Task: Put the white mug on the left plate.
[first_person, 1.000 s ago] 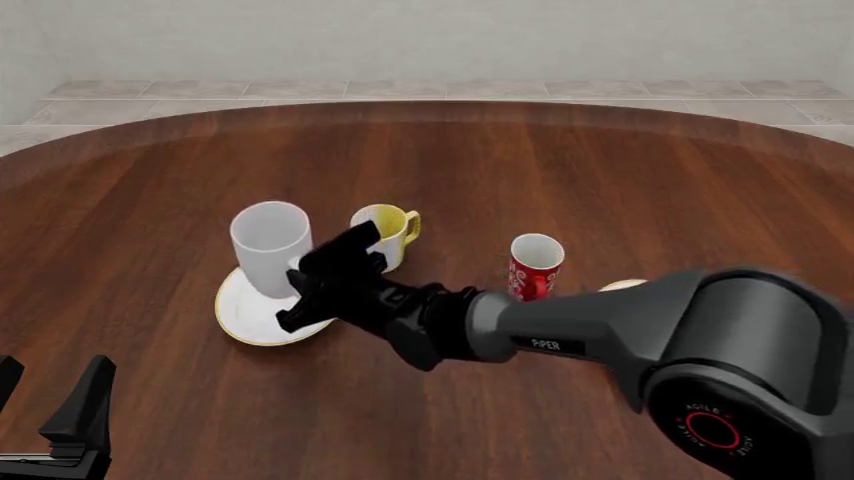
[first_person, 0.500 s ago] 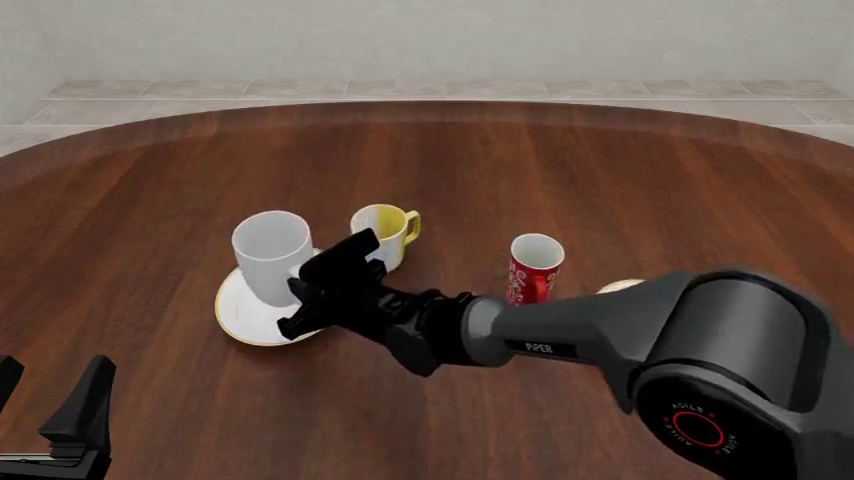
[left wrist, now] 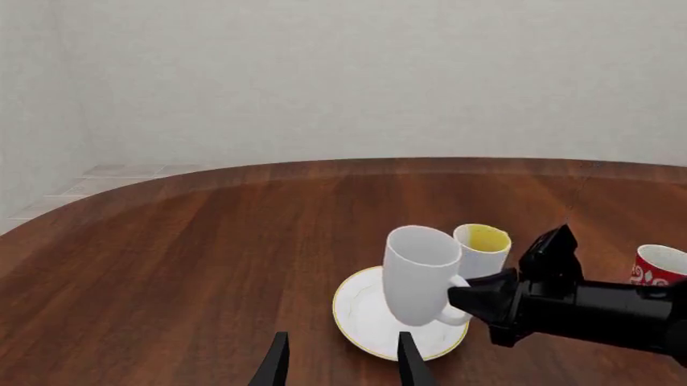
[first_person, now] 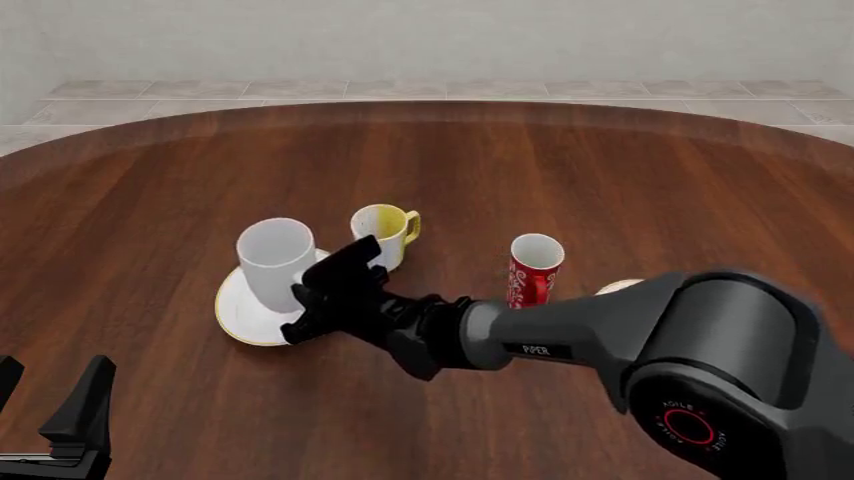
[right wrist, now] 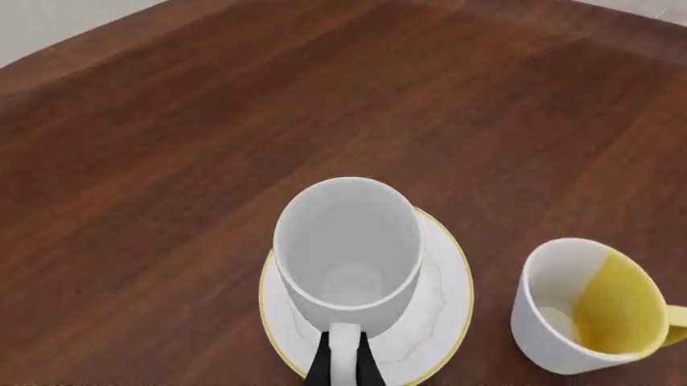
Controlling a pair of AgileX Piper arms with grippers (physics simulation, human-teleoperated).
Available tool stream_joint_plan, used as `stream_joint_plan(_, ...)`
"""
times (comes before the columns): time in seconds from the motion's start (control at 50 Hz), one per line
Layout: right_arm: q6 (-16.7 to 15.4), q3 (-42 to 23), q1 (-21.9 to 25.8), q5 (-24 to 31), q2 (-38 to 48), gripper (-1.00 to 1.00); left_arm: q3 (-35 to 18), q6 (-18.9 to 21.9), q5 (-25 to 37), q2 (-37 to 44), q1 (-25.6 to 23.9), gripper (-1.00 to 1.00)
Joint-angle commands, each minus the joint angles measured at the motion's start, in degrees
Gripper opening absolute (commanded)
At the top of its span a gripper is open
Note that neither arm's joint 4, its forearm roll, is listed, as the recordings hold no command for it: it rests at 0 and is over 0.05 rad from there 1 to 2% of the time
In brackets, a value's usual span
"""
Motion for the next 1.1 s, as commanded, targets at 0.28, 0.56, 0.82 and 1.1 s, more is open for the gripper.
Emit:
stream_joint_plan(0.28, 0.6, 0.1, 0.0, -0.5, 0.8, -1.0, 0.0, 0.0, 0.0, 0.0, 0.0, 1.0)
stream_joint_plan(0.56, 1.4, 0.1, 0.1, -1.0, 1.5, -1.0, 0.0, 0.0, 0.0, 0.0, 0.0, 1.0)
stream_joint_plan(0.82, 1.6, 0.0, -0.2, -1.1, 1.9, -1.0, 0.0, 0.0, 0.0, 0.0, 0.0, 1.0)
stream_joint_plan(1.1, 1.7, -0.3, -0.1, -1.0, 2.2, -1.0, 0.0, 0.0, 0.0, 0.0, 0.0, 1.0)
